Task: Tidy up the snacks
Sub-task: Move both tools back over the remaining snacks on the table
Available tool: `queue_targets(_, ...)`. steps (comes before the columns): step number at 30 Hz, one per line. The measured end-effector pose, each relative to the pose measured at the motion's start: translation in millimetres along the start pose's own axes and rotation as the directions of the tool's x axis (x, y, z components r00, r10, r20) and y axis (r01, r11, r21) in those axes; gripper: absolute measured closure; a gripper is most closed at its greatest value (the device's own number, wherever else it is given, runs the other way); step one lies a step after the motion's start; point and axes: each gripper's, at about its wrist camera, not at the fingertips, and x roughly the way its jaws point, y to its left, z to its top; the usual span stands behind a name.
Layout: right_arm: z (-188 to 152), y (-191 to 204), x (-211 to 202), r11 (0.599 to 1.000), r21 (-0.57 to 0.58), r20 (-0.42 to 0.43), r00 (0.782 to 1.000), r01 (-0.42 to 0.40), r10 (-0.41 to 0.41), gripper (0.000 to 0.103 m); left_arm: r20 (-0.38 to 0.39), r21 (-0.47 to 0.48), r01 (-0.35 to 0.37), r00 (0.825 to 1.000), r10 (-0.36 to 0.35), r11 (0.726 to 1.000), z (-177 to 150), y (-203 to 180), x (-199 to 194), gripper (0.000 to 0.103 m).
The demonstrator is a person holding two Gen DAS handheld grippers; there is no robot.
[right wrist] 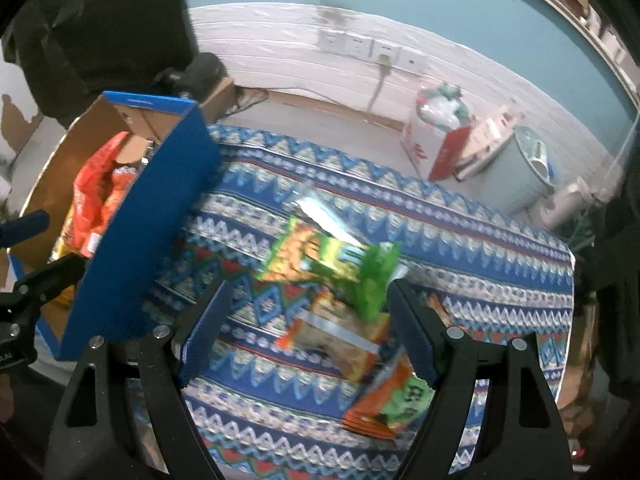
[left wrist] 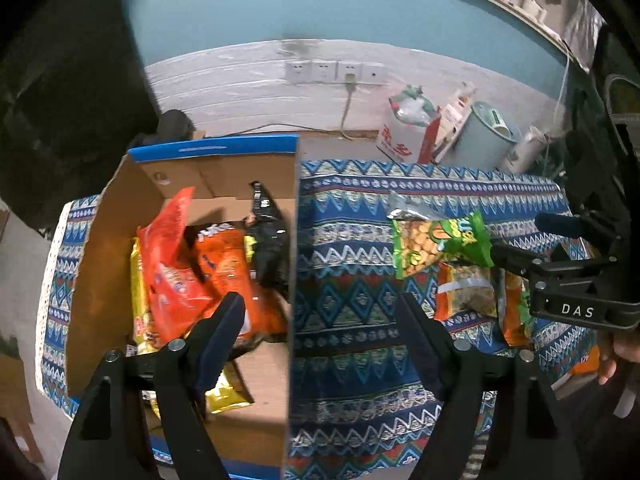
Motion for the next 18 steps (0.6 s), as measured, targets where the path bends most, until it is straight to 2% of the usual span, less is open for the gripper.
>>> queue_targets(11, -34.1, -64.5, 29.9, 0.99, 0.124, -0.083, 0.995, 0.066, -0.056, 0.024, -0.052, 0.098, 0.013, 0.999, -0.008, 0.995, -4.1, -51.2, 25.6, 0.023)
queue_targets(18, -58.8, -102.5, 53.6, 0.972, 0.223, -0.15, 0.988, 0.077, -0.044, 0.023, -0.09, 0.139, 0.024, 0.996, -0.011, 0.99, -5.8, -80.1, 46.9, 0.023)
